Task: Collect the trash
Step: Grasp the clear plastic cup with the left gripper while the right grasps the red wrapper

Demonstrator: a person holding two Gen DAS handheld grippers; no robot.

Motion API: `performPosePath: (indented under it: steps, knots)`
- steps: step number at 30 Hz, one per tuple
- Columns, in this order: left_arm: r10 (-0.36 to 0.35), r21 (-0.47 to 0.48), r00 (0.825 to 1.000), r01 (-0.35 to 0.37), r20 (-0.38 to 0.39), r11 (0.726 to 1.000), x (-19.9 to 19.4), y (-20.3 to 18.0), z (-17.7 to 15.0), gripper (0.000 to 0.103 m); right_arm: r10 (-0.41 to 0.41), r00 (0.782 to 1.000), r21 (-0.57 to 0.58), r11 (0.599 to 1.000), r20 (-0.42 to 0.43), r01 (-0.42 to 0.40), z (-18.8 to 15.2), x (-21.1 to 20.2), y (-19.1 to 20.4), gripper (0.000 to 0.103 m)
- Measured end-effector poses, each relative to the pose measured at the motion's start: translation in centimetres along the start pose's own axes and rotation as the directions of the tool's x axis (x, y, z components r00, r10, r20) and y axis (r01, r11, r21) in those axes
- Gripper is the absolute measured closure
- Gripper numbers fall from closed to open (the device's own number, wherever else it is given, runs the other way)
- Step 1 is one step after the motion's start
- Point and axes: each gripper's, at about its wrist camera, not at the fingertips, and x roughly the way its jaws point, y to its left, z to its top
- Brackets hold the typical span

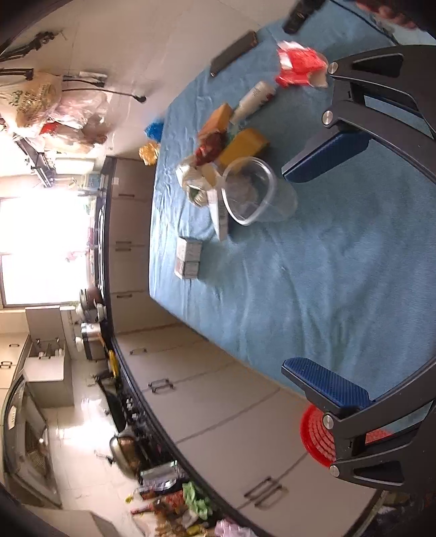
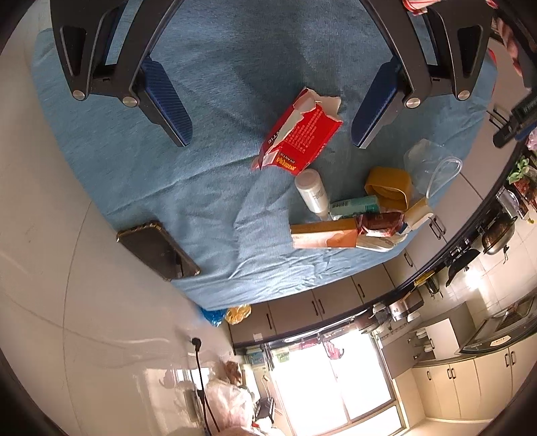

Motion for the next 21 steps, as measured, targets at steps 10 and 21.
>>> performPosePath:
  steps: [10, 21]
  knots:
    - [-0.186, -0.005, 0.973, 0.188, -0.139, 0.982, 8.0, -1.4, 3.2, 0.000, 0.053, 0.995, 0.052, 0.997, -0.085, -0.049, 0.3, 4.2, -0.2, 0.005]
    - [-0.322, -0.056, 0.898, 0.321, -0.298, 0.946, 13.2, -3.4, 3.1, 0.051, 0.079, 0.987, 0.062, 0.996, -0.143, -0.071, 0.2, 6.6, 0.4, 0.027]
